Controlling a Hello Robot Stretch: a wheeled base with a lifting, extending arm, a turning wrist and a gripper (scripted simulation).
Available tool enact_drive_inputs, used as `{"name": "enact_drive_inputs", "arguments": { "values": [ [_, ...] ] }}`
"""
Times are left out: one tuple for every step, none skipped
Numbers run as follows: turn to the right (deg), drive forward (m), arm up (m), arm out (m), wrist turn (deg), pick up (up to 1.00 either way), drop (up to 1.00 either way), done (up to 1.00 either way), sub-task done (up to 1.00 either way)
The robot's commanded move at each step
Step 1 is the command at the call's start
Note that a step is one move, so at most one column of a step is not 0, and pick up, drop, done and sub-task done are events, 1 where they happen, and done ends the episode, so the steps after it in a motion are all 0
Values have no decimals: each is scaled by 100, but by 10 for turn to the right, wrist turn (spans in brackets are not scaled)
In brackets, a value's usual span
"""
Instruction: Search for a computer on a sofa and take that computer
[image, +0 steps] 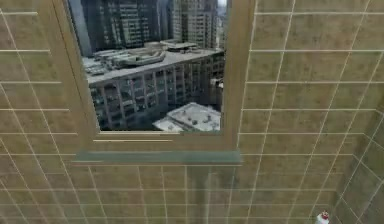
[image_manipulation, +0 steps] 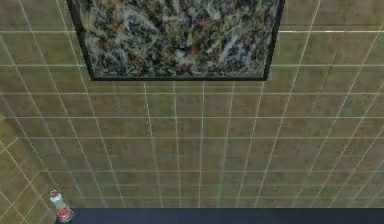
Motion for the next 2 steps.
{"name": "enact_drive_inputs", "arguments": {
  "values": [
    [-450,0,0,0,0,0,0,0,0],
    [-450,0,0,0,0,0,0,0,0]
  ]
}}
